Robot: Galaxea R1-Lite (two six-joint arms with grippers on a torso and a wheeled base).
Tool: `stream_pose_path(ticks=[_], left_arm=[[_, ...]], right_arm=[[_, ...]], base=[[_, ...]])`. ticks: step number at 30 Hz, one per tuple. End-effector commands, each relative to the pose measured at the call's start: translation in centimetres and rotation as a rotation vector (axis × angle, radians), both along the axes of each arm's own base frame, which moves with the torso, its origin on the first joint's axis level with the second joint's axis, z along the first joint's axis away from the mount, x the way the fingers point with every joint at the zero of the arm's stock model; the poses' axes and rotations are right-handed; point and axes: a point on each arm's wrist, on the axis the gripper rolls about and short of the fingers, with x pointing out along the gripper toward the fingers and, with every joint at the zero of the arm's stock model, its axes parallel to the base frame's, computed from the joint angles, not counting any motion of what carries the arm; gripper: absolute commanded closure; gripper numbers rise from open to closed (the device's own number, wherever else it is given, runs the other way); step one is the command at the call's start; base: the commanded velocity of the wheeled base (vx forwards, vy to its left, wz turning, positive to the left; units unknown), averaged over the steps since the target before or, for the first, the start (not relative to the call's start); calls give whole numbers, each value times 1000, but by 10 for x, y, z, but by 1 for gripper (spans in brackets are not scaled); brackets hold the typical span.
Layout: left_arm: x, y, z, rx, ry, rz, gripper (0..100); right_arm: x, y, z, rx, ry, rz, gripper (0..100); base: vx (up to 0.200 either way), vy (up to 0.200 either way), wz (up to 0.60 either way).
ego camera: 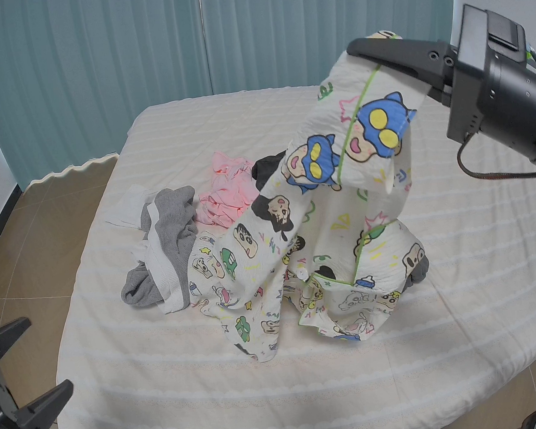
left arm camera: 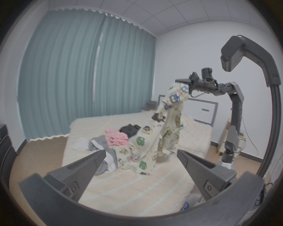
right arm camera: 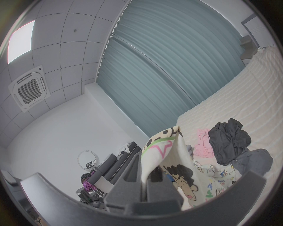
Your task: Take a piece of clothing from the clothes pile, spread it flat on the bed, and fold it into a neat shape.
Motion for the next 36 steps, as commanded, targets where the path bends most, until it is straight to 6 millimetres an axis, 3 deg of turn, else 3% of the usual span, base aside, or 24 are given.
stream_pose_path(ticks=[1,5,11,14,18,22,27,36], left_arm=[[105,-50,-10,131,307,-392,0],[122,-85,-23,192,327,-454,0],[140,-112,-37,216,366,-453,0],[149,-123,-36,189,371,-417,0],[152,-161,-32,58,376,-411,0],[158,-190,-25,-6,348,-288,0],[162,-196,-21,-39,354,-204,0],[199,-222,-22,-47,307,152,0]], right_arm=[[15,40,22,30,-57,37,100],[18,49,28,55,-70,27,100],[17,52,38,91,-86,17,100],[15,50,42,104,-92,17,100],[15,49,42,104,-89,16,100],[19,45,43,109,-91,-1,100],[19,41,43,108,-92,-9,100],[17,39,43,109,-90,-9,100]], base=[[0,0,0],[0,0,0],[0,0,0],[0,0,0],[0,0,0],[0,0,0],[0,0,0],[0,0,0]])
